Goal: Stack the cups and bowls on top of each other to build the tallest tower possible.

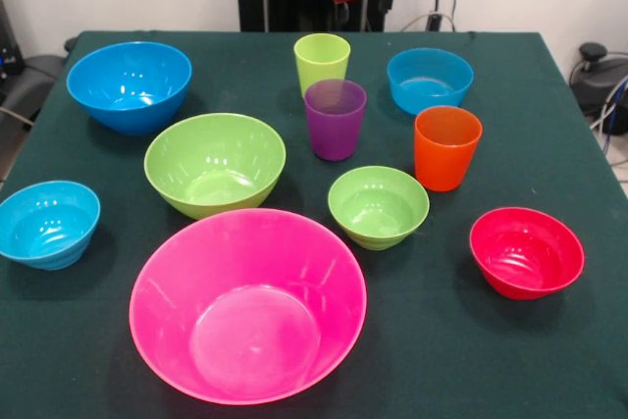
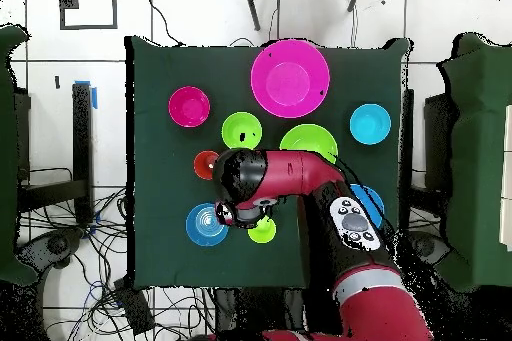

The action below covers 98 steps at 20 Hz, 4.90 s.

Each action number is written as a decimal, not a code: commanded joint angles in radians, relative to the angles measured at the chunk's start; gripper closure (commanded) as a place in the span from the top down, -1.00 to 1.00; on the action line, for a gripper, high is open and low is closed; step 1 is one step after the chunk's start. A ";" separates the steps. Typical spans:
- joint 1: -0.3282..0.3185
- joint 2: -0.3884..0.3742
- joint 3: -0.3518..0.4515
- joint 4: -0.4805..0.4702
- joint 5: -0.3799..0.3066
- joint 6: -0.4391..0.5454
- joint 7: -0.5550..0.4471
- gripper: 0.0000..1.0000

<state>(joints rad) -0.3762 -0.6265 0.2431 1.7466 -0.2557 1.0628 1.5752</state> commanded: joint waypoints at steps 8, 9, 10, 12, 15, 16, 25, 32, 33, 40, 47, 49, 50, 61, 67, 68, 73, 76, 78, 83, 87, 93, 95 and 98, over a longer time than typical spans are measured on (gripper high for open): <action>-0.025 0.110 0.077 -0.078 -0.042 -0.105 -0.038 1.00; -0.025 0.112 0.078 -0.081 -0.042 -0.100 -0.039 1.00; -0.026 0.112 0.079 -0.083 -0.041 -0.095 -0.041 1.00; -0.027 0.117 0.080 -0.094 -0.039 -0.082 -0.044 1.00; -0.026 0.112 0.081 -0.108 -0.037 -0.046 -0.048 1.00; -0.026 0.106 0.082 -0.110 -0.036 -0.031 -0.053 1.00; -0.022 0.104 0.080 -0.173 -0.051 0.055 -0.087 1.00; -0.014 0.094 0.074 -0.197 -0.056 0.098 -0.093 1.00; -0.013 0.094 0.074 -0.201 -0.058 0.103 -0.095 1.00; -0.019 0.085 0.071 -0.190 -0.061 0.100 -0.099 1.00; -0.032 0.053 0.066 -0.137 -0.063 0.062 -0.099 1.00; -0.035 0.049 0.065 -0.122 -0.062 0.047 -0.097 1.00; -0.035 0.049 0.065 -0.118 -0.064 0.039 -0.096 1.00; -0.044 0.019 0.053 -0.032 -0.079 -0.040 -0.078 1.00; -0.046 0.015 0.050 -0.012 -0.082 -0.057 -0.065 1.00; -0.047 0.013 0.050 -0.009 -0.082 -0.057 -0.063 1.00; -0.048 0.007 0.053 -0.001 -0.081 -0.058 -0.057 1.00; -0.050 0.000 0.047 0.020 -0.081 -0.074 -0.042 1.00; -0.057 0.004 0.045 0.042 -0.082 -0.108 -0.035 1.00; -0.060 0.008 0.044 0.051 -0.084 -0.129 -0.033 1.00; -0.052 0.020 0.043 0.031 -0.082 -0.117 -0.031 1.00; -0.049 0.009 0.041 0.027 -0.076 -0.093 -0.033 1.00; -0.049 0.007 0.042 0.019 -0.075 -0.080 -0.036 1.00; -0.046 0.014 0.042 0.009 -0.074 -0.074 -0.034 1.00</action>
<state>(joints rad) -0.4288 -0.6267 0.2500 1.7504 -0.2559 1.0207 1.5752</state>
